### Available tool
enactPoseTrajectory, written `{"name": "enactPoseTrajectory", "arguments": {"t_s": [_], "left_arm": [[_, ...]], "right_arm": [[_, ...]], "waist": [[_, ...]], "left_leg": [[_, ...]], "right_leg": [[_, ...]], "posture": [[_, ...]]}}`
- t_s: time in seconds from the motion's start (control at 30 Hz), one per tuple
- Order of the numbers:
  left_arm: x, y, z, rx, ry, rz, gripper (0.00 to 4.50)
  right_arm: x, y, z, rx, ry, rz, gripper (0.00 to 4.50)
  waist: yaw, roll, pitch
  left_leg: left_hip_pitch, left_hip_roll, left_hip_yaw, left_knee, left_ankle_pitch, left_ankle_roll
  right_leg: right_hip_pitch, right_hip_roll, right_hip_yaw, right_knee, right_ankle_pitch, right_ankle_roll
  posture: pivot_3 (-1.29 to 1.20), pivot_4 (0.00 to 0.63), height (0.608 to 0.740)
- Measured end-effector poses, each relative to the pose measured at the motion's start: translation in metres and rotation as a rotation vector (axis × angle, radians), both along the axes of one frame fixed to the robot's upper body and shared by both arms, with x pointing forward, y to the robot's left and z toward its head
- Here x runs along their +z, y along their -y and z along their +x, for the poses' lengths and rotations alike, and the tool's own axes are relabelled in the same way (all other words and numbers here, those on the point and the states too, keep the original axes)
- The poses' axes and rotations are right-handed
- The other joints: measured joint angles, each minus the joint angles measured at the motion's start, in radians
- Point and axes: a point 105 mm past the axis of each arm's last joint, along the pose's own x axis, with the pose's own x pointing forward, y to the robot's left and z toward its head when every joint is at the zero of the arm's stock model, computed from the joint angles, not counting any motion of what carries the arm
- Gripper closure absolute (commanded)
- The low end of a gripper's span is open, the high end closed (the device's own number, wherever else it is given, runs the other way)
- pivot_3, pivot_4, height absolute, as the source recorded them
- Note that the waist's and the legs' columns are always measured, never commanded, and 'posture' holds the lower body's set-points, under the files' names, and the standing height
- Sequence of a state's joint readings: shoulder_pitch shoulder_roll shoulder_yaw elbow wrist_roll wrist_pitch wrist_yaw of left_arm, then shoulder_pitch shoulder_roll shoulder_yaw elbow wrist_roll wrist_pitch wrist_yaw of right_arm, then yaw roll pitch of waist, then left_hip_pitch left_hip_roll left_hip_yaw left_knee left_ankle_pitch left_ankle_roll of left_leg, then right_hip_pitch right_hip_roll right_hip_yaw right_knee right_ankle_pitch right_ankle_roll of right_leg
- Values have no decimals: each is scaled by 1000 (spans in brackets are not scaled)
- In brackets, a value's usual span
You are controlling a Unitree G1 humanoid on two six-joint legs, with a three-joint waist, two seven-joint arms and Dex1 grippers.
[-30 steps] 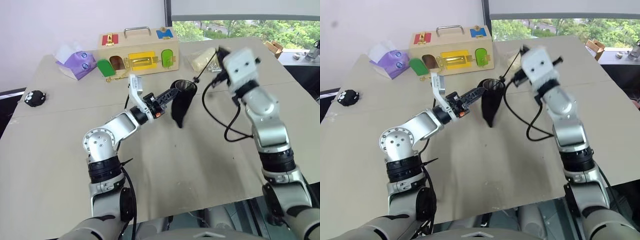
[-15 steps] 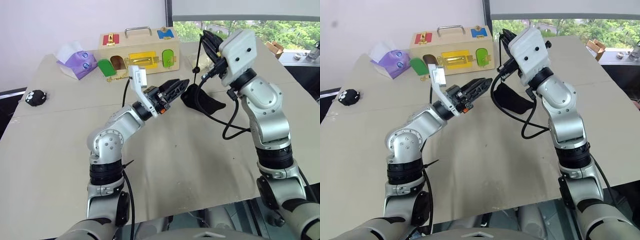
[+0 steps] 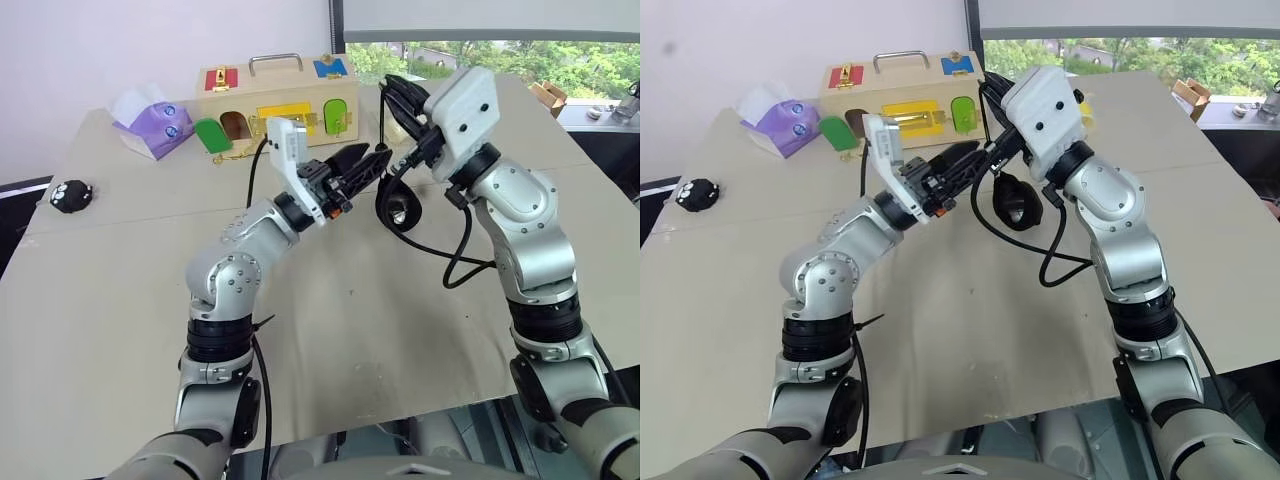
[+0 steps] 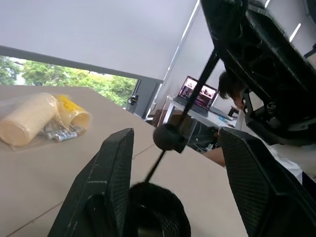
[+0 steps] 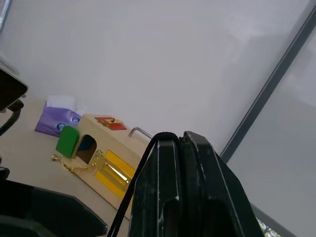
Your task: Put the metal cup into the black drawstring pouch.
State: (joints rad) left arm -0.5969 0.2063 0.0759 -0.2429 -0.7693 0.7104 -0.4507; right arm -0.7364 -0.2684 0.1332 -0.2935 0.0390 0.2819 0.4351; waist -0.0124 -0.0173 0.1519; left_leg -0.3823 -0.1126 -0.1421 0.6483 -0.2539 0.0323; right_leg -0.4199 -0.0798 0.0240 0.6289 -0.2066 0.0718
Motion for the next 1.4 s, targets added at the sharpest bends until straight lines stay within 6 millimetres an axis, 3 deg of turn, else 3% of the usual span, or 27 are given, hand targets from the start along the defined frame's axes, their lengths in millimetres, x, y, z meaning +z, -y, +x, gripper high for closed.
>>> {"name": "enactPoseTrajectory", "arguments": {"t_s": [0.1, 0.17, 0.33, 0.6, 0.8, 0.97, 1.17, 1.33, 1.4], "left_arm": [[-1, 1, 1, 4, 4, 8, 1686], [-1, 0, 2, 13, 8, 8, 2222], [-2, 2, 4, 21, 2, -8, 4368], [-8, 5, 4, 25, 16, 47, 4380], [-28, 6, 5, 43, 33, 199, 4380], [-25, 15, 1, 3, 48, 193, 4380], [-37, 13, 0, -4, 7, 207, 1504], [-34, 15, -6, -55, 17, 182, 1504], [-30, 14, -10, -69, 25, 163, 1504]], "right_arm": [[-2, -3, -2, 19, -8, -13, 4500], [-2, -4, -2, 25, -15, -14, 4500], [-3, -7, -4, 47, -25, -19, 4500], [3, -7, -7, 34, 6, 0, 4500], [70, 24, -24, -259, 547, -59, 4500], [75, 25, -31, -287, 647, -44, 4500], [64, 20, -26, -227, 572, -57, 4500], [9, 3, -12, -118, 367, -177, 4500], [6, 2, -11, -105, 349, -189, 4500]], "waist": [[0, 0, 0], [0, 0, 0], [0, 0, 0], [0, 0, 0], [2, 0, 0], [-2, 0, 0], [-1, 0, 0], [0, 0, 0], [-1, 0, 0]], "left_leg": [[0, 0, 0, 0, 0, 0], [0, 0, 0, 0, 0, 0], [0, 0, 0, 0, 0, 0], [0, 0, 0, 0, 0, 0], [-1, -1, 1, -1, 0, 0], [-1, 0, 2, -1, 0, 0], [-1, 0, 2, -1, 0, 0], [-1, 0, 2, -1, 0, 0], [-1, 0, 2, -1, 0, 0]], "right_leg": [[0, 0, 0, 0, 0, 0], [0, 0, 0, 0, 0, 0], [0, 0, 0, 0, 0, 0], [0, 0, 0, 0, 0, 0], [-3, 0, 0, 1, 0, 0], [-3, 0, 2, 1, 0, 0], [-2, 0, 2, 1, 0, 0], [-3, 0, 2, 1, 0, 0], [-3, 0, 2, 1, 0, 0]], "posture": [[0, 150, 740], [0, 150, 740], [0, 150, 740], [0, 150, 740], [0, 150, 740], [0, 150, 740], [0, 150, 740], [0, 150, 740], [0, 150, 740]]}}
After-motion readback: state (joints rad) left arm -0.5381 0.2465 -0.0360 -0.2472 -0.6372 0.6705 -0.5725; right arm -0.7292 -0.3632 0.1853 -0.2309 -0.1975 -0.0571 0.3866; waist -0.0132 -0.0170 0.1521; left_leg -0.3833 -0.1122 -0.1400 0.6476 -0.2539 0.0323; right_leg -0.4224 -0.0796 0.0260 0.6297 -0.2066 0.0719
